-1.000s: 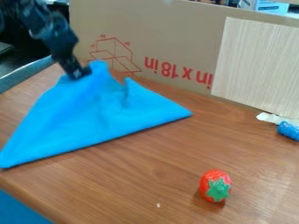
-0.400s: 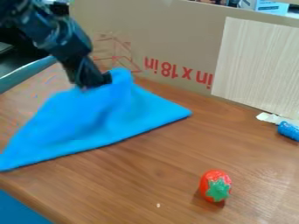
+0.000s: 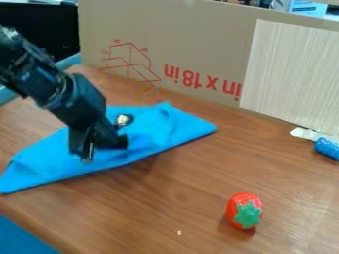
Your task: Unfold cloth from the top left to the bottom right
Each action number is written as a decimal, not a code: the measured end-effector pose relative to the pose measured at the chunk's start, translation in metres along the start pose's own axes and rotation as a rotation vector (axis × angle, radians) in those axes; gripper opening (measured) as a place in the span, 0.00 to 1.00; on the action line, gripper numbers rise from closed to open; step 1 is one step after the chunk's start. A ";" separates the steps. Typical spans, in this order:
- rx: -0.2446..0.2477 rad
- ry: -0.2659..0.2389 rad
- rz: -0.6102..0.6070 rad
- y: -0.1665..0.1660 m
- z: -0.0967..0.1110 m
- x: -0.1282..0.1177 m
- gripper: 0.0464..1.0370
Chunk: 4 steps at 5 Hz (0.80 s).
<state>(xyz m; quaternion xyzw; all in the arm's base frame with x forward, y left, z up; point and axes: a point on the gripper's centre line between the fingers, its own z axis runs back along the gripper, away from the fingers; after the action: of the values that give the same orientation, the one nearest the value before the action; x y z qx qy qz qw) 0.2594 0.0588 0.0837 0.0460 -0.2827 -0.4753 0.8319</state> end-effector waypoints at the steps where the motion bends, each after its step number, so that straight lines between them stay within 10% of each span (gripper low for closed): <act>1: -0.017 -0.015 -0.046 -0.024 0.004 0.001 0.01; 4: -0.080 -0.074 -0.109 -0.075 0.030 0.013 0.01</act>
<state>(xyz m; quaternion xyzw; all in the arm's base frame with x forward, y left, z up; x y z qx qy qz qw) 0.1920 0.0132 0.0885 0.0106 -0.2910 -0.5323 0.7949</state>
